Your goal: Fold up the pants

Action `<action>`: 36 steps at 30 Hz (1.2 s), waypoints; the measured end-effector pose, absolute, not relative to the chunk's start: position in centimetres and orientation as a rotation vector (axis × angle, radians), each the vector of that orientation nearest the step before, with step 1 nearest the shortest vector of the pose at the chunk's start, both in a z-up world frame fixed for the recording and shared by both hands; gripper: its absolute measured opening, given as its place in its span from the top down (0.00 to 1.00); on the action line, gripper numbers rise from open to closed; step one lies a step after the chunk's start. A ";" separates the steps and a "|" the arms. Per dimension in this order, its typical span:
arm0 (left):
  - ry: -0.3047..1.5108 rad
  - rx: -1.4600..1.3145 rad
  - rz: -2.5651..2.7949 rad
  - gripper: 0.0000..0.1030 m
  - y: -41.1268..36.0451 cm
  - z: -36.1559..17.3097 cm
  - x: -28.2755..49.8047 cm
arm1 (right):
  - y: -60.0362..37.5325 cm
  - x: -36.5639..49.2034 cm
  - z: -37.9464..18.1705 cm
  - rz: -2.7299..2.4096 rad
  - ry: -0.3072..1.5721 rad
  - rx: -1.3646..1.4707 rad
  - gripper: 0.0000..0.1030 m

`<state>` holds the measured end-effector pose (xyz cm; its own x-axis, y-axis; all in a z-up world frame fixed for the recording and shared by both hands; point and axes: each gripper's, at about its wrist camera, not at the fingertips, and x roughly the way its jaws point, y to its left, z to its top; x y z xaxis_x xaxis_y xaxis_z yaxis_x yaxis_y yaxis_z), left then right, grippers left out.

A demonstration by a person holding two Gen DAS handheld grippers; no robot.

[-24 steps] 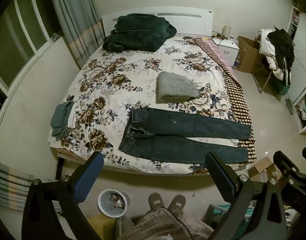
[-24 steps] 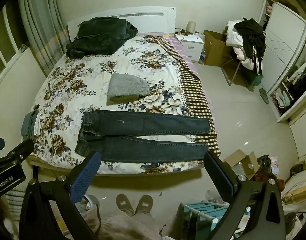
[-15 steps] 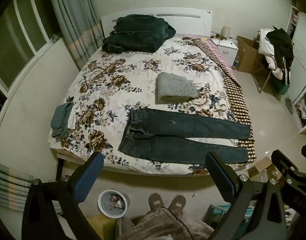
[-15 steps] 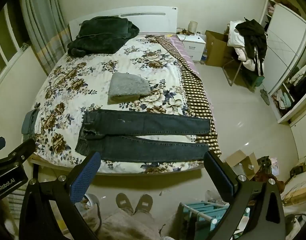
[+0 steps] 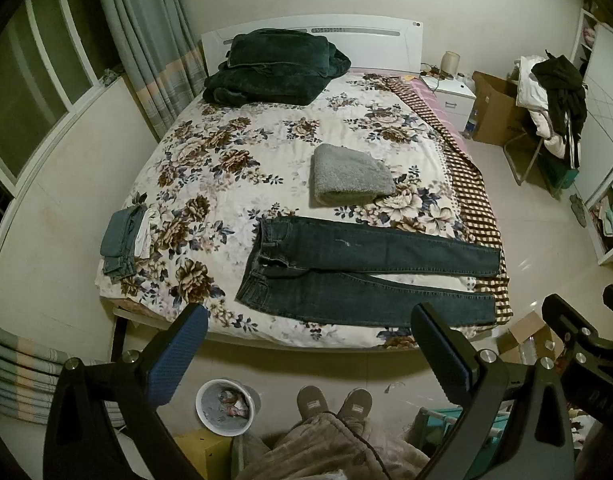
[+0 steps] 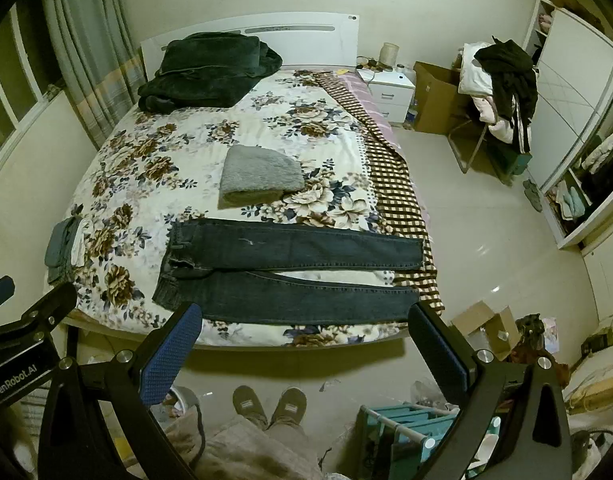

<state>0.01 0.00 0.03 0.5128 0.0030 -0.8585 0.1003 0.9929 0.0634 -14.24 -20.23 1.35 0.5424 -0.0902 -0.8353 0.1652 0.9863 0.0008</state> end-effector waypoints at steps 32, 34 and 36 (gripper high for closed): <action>1.029 0.106 -0.062 0.00 0.0 0.0 0.0 | -19.7 -13.7 1.7 -0.145 0.989 0.080 0.00; 1.029 0.105 -0.063 0.00 0.0 0.0 0.0 | -19.5 -13.7 1.8 -0.145 0.988 0.082 0.00; 1.029 0.105 -0.062 0.00 0.0 0.0 0.0 | -19.8 -13.6 1.7 -0.145 0.989 0.081 0.00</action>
<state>-0.02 0.00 0.02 0.5141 -0.0022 -0.8577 0.1009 0.9932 0.0580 -13.61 -19.77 1.70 0.5413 -0.0853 -0.8365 0.1587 0.9873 0.0019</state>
